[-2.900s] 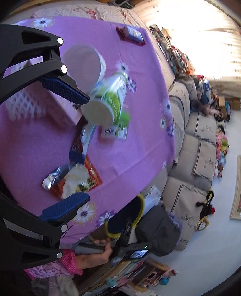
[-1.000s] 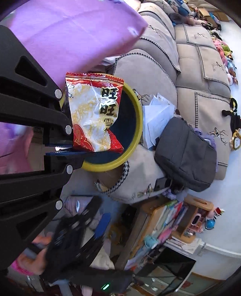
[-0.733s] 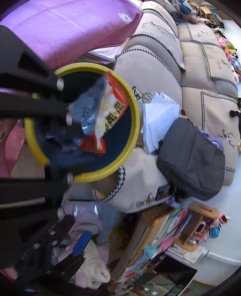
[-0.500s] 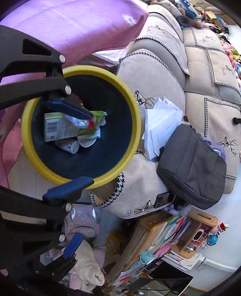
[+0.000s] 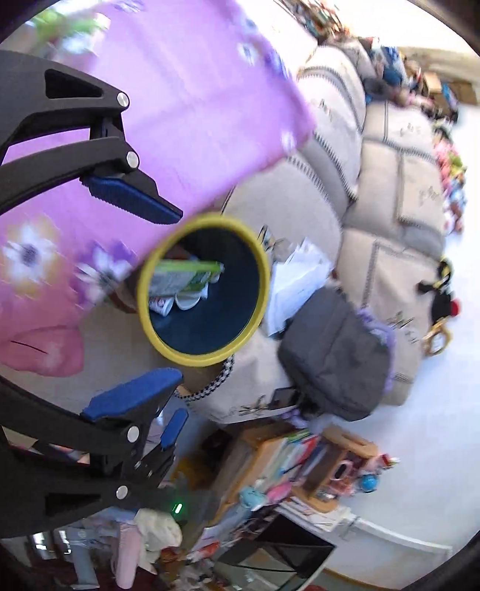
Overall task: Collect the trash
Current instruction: 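Grasp the clear plastic jar with green label using the right gripper, then carry the jar over the yellow bin and open the right gripper, then grasp the white-green milk bottle by its base with the left gripper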
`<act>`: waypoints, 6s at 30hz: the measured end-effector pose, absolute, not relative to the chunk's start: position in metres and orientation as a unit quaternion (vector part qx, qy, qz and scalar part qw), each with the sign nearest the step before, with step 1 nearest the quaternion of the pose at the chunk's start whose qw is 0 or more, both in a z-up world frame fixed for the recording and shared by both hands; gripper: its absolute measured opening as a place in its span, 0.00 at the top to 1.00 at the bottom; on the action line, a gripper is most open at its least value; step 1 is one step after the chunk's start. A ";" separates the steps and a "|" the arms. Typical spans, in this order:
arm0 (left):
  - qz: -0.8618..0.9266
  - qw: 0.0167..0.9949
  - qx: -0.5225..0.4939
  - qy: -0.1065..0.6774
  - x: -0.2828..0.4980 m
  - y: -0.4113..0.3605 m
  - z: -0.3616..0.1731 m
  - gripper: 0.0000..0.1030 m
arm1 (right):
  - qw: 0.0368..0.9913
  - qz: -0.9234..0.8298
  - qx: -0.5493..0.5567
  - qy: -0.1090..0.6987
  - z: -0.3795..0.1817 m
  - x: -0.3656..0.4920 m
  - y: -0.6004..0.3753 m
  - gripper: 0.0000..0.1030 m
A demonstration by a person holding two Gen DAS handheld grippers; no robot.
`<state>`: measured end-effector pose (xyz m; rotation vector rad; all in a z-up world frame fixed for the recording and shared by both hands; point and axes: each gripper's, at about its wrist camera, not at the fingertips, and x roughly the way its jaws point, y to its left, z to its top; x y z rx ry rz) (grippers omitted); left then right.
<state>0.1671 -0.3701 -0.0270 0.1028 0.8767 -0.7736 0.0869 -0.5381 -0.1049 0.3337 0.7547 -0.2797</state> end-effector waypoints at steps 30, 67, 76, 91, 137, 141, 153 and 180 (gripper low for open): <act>-0.100 0.927 -0.081 0.351 0.089 -0.020 0.002 0.12 | 0.853 0.300 -0.079 0.419 -0.099 0.216 -0.229 0.33; -0.112 0.922 -0.059 0.367 0.097 -0.045 -0.012 0.12 | 0.896 0.194 -0.007 0.400 -0.078 0.198 -0.303 0.53; -0.118 0.920 -0.052 0.370 0.096 -0.053 -0.013 0.12 | 0.915 0.079 0.025 0.394 -0.075 0.193 -0.377 0.53; -0.131 0.917 -0.030 0.376 0.098 -0.075 -0.012 0.12 | 0.888 -0.124 0.088 0.433 -0.134 0.198 -0.514 0.53; -0.034 0.865 -0.007 0.500 0.233 -0.161 -0.110 0.10 | 0.912 -0.085 0.096 0.389 -0.122 0.185 -0.488 0.33; -0.035 0.860 -0.001 0.509 0.243 -0.169 -0.120 0.16 | 0.912 -0.082 0.096 0.390 -0.123 0.185 -0.486 0.32; -0.031 0.858 0.002 0.512 0.260 -0.173 -0.131 0.25 | 0.911 -0.080 0.097 0.392 -0.125 0.185 -0.486 0.32; -0.108 0.840 0.014 0.531 0.228 -0.179 -0.127 0.13 | 0.910 -0.054 0.089 0.402 -0.127 0.186 -0.474 0.31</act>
